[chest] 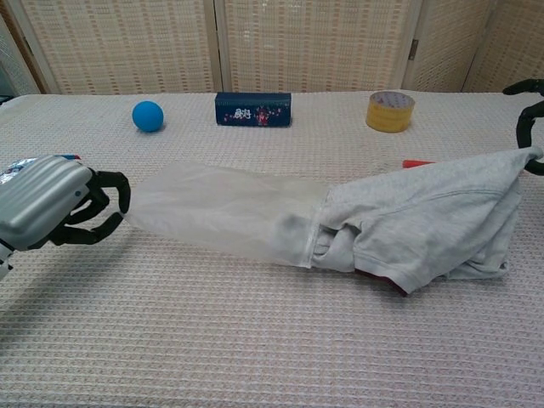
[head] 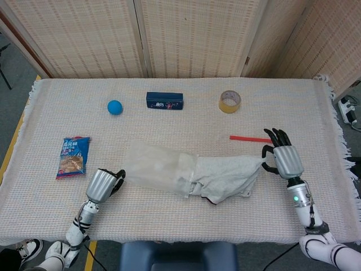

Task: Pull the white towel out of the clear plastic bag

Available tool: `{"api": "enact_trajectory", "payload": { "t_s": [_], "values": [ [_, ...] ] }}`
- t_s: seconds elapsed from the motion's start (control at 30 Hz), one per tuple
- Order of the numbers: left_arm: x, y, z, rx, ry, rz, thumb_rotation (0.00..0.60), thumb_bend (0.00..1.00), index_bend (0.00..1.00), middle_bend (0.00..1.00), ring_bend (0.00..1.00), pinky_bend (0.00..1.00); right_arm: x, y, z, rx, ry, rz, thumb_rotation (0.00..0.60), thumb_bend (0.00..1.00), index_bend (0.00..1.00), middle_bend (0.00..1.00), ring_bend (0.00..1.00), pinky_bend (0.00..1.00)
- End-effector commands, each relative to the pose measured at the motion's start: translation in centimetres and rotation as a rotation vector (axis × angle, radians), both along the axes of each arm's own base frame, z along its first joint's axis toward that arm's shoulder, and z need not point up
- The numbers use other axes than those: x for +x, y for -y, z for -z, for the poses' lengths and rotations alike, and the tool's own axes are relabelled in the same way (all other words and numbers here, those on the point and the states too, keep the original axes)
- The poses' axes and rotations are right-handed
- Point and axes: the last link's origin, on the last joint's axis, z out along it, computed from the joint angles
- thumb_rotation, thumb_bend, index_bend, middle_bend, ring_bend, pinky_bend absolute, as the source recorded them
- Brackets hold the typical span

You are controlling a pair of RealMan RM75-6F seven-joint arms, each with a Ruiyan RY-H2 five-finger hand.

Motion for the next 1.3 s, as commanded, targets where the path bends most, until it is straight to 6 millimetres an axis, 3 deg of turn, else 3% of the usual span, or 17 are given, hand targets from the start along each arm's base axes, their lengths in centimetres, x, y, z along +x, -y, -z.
{"api": "enact_trajectory", "payload": {
  "t_s": [0.03, 0.37, 0.5, 0.53, 0.6, 0.63, 0.67, 0.73, 0.87, 0.93, 1.0, 1.07, 1.13, 1.23, 1.3],
  "values": [
    [-0.9, 0.1, -0.6, 0.011, -0.016, -0.017, 0.600, 0.60, 0.76, 1.00, 1.00, 1.00, -1.0, 0.2, -1.1, -0.026, -0.024, 0.025, 0.600, 0.38, 0.67, 0.08, 0.00, 0.00],
    [-4.3, 0.7, -3.6, 0.068, -0.047, -0.095, 0.600, 0.59, 0.76, 1.00, 1.00, 1.00, -4.4, 0.7, -4.9, -0.132, -0.079, 0.126, 0.600, 0.38, 0.67, 0.08, 0.00, 0.00],
    [-4.7, 1.2, -3.6, 0.055, -0.048, -0.097, 0.600, 0.55, 0.72, 1.00, 1.00, 1.00, -4.9, 0.7, -4.6, -0.103, -0.064, 0.148, 0.600, 0.38, 0.65, 0.08, 0.00, 0.00],
    [-4.6, 1.3, -3.5, 0.050, -0.049, -0.093, 0.600, 0.51, 0.67, 1.00, 1.00, 1.00, -4.9, 0.6, -4.5, -0.087, -0.060, 0.145, 0.600, 0.37, 0.61, 0.07, 0.00, 0.00],
    [-4.3, 1.4, -3.1, 0.042, -0.052, -0.087, 0.600, 0.41, 0.51, 1.00, 1.00, 1.00, -4.9, 0.3, -3.9, -0.046, -0.050, 0.139, 0.600, 0.33, 0.40, 0.03, 0.00, 0.00],
    [-4.1, 1.4, -2.8, 0.034, -0.048, -0.088, 0.600, 0.34, 0.41, 1.00, 1.00, 1.00, -4.7, 0.1, -3.7, -0.024, -0.039, 0.137, 0.600, 0.30, 0.21, 0.01, 0.00, 0.00],
    [-4.0, 1.4, -2.6, 0.029, -0.044, -0.090, 0.600, 0.29, 0.32, 1.00, 1.00, 1.00, -4.6, 0.0, -3.6, -0.014, -0.031, 0.134, 0.600, 0.28, 0.08, 0.00, 0.00, 0.00],
    [-3.7, 1.4, -2.4, 0.022, -0.039, -0.093, 0.600, 0.19, 0.15, 1.00, 1.00, 1.00, -4.2, -0.3, -3.5, 0.004, -0.025, 0.122, 0.600, 0.24, 0.00, 0.00, 0.00, 0.00],
    [-3.4, 1.7, -2.7, 0.008, -0.021, -0.099, 0.600, 0.13, 0.02, 0.98, 0.97, 1.00, -3.1, -1.4, -4.2, 0.016, -0.042, 0.086, 0.600, 0.14, 0.00, 0.00, 0.00, 0.00],
    [-3.5, 1.9, -3.1, -0.003, -0.009, -0.111, 0.600, 0.13, 0.01, 0.92, 0.92, 1.00, -2.5, -2.1, -4.7, 0.021, -0.064, 0.069, 0.600, 0.11, 0.00, 0.00, 0.00, 0.00],
    [-3.7, 2.3, -3.8, -0.024, 0.004, -0.139, 0.600, 0.13, 0.01, 0.81, 0.79, 0.93, -1.7, -3.2, -5.3, 0.030, -0.100, 0.056, 0.600, 0.11, 0.00, 0.00, 0.00, 0.00],
    [-4.0, 2.8, -4.7, -0.068, -0.008, -0.192, 0.600, 0.15, 0.01, 0.67, 0.64, 0.77, -1.0, -4.5, -6.0, 0.037, -0.148, 0.060, 0.600, 0.11, 0.00, 0.00, 0.00, 0.00],
    [-3.9, 3.4, -6.1, -0.129, -0.011, -0.254, 0.600, 0.17, 0.03, 0.51, 0.45, 0.54, -0.3, -5.9, -6.6, 0.038, -0.187, 0.068, 0.600, 0.11, 0.00, 0.00, 0.00, 0.00],
    [-3.5, 4.3, -8.7, -0.202, -0.003, -0.342, 0.600, 0.18, 0.09, 0.34, 0.25, 0.34, 0.4, -7.8, -7.0, 0.034, -0.236, 0.089, 0.600, 0.11, 0.00, 0.00, 0.00, 0.00],
    [-3.3, 5.1, -11.0, -0.206, 0.016, -0.394, 0.600, 0.18, 0.12, 0.28, 0.18, 0.28, 0.7, -9.3, -7.0, 0.030, -0.263, 0.106, 0.600, 0.11, 0.00, 0.00, 0.00, 0.00]
  ]
}}
